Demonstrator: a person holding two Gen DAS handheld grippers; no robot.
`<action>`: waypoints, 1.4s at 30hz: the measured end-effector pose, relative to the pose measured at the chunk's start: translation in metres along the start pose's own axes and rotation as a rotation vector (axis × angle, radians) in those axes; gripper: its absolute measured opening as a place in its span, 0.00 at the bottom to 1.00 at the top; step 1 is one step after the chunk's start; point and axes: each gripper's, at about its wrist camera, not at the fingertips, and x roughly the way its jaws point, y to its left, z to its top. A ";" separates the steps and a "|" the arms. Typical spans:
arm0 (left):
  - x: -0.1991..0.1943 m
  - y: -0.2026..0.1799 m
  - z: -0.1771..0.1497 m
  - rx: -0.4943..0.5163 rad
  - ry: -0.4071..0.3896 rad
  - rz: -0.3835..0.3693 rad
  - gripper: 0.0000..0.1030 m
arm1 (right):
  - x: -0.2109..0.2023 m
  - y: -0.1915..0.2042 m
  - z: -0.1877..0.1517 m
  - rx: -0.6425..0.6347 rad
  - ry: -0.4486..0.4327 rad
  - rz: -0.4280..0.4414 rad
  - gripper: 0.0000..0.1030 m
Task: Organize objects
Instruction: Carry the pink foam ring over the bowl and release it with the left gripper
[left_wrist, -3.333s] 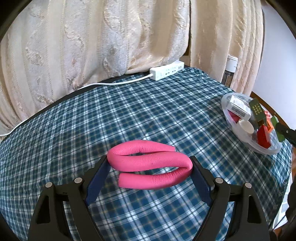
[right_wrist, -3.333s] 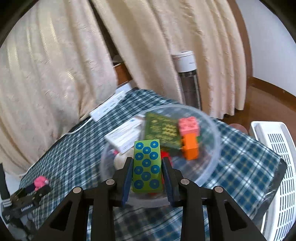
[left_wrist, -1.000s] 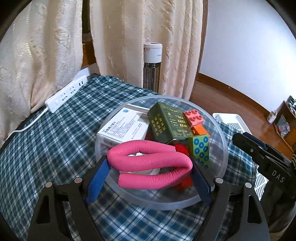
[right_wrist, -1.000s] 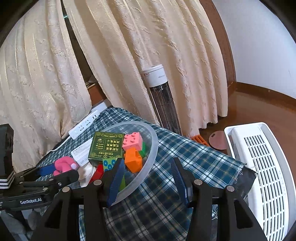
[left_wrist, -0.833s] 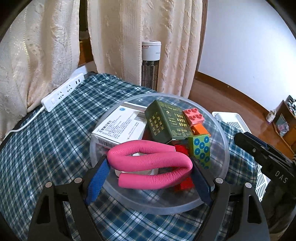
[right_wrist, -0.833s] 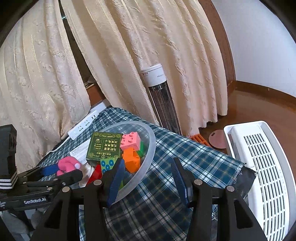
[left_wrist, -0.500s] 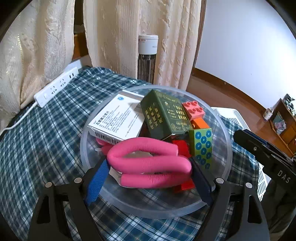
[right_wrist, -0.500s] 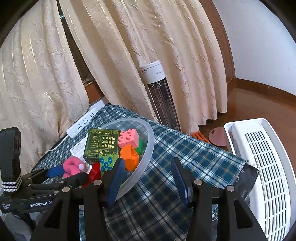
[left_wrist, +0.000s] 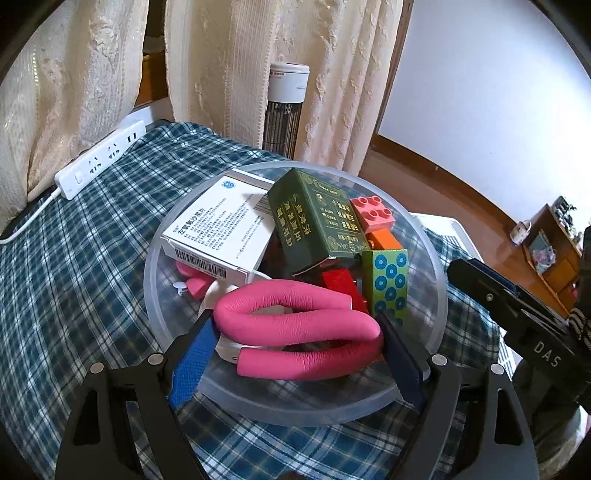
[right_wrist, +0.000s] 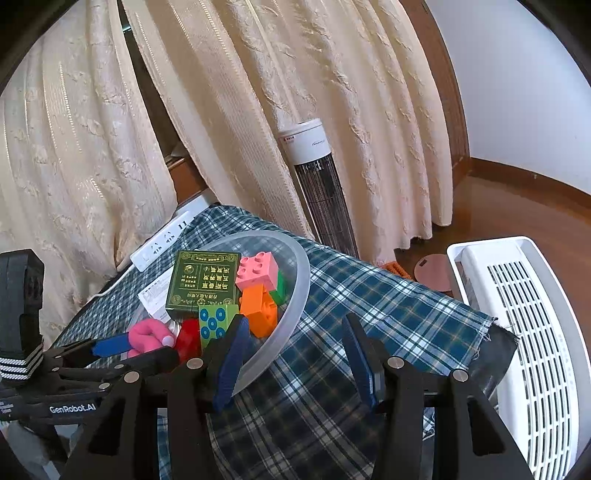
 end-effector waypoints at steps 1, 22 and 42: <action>-0.001 0.000 -0.001 -0.003 0.000 -0.008 0.84 | 0.000 0.000 0.000 -0.001 0.000 -0.001 0.54; -0.009 -0.007 -0.008 0.026 -0.021 -0.042 0.93 | -0.003 0.005 -0.002 -0.009 0.006 -0.004 0.54; -0.027 0.007 -0.011 -0.033 -0.066 -0.034 0.96 | -0.008 0.008 -0.004 -0.019 0.005 -0.001 0.57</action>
